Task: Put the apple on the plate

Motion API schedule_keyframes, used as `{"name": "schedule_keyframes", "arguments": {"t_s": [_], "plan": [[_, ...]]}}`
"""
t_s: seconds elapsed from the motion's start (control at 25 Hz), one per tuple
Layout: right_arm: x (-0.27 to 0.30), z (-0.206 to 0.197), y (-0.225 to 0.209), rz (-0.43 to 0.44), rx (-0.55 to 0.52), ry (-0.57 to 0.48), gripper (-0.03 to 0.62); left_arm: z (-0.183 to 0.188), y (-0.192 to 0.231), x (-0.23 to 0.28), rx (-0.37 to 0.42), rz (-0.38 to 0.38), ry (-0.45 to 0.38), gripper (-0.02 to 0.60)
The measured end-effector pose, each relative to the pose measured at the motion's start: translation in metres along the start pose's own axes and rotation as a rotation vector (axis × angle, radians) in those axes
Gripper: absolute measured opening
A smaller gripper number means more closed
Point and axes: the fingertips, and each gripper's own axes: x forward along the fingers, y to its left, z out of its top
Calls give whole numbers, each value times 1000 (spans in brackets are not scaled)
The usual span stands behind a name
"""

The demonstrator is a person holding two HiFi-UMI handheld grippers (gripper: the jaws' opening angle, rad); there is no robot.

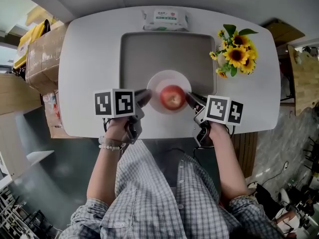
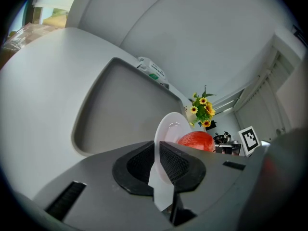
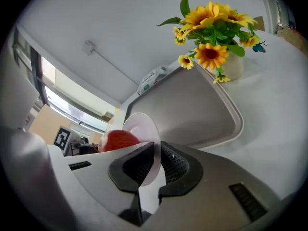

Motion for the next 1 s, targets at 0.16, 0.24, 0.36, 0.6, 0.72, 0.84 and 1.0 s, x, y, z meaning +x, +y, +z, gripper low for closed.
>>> {"name": "schedule_keyframes", "arguments": {"t_s": [0.16,0.24,0.36,0.6,0.72,0.84,1.0], "plan": [[11,16,2,6,-6,-5,52,19,6,6,-2,3,-11,38],[14,25,2,3,-12,-10,52,27,7,8,1,2,-15,38],[19,35,2,-4,-15,-15,52,37,8,13,1,-2,-13,38],[33,52,-2,7,-3,-25,51,54,16,24,-32,-8,-19,38],[39,56,-4,-7,-10,-17,51,59,20,29,-20,7,-8,38],[45,57,-7,-17,-18,-2,51,60,25,35,-10,18,6,38],[52,60,-12,-22,-15,14,51,61,29,41,-14,21,22,38]]}}
